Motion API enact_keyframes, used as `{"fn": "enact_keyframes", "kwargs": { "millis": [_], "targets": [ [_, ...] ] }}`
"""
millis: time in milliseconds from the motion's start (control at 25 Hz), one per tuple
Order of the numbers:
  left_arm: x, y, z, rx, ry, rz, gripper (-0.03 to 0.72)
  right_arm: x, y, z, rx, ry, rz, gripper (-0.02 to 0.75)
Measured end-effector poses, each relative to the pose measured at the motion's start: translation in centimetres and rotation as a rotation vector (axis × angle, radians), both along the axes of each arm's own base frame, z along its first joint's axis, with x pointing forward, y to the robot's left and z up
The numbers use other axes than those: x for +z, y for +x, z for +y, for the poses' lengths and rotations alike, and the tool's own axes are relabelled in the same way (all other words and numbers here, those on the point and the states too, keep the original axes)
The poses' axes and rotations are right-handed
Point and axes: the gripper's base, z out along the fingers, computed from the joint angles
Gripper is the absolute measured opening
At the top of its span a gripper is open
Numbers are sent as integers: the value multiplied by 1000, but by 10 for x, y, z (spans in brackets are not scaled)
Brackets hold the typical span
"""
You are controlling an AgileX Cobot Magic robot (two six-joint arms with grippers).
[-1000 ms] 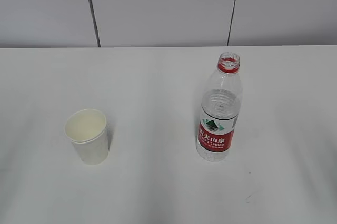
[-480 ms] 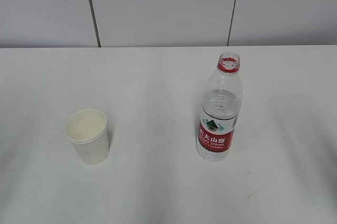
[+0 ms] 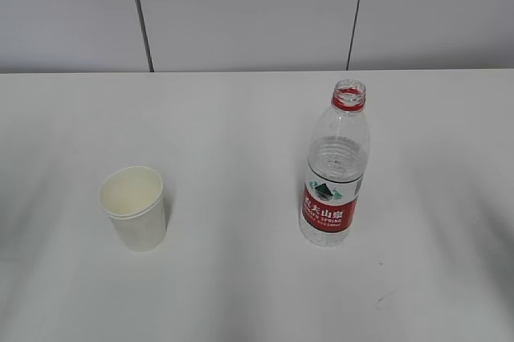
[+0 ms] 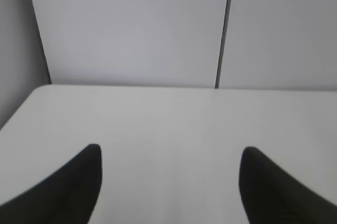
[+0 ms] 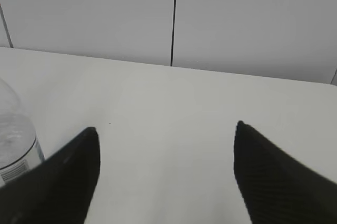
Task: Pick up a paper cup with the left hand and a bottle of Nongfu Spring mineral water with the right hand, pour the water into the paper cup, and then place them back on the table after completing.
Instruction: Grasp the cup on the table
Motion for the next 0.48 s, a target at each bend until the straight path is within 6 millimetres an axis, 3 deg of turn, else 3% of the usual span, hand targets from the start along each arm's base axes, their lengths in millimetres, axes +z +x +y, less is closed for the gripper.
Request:
{"fn": "enact_keyframes", "kwargs": {
  "millis": [480],
  "targets": [
    [-55, 40, -26, -136, 21, 191, 499, -18, 22, 2, -5, 36, 64, 587]
  ]
}}
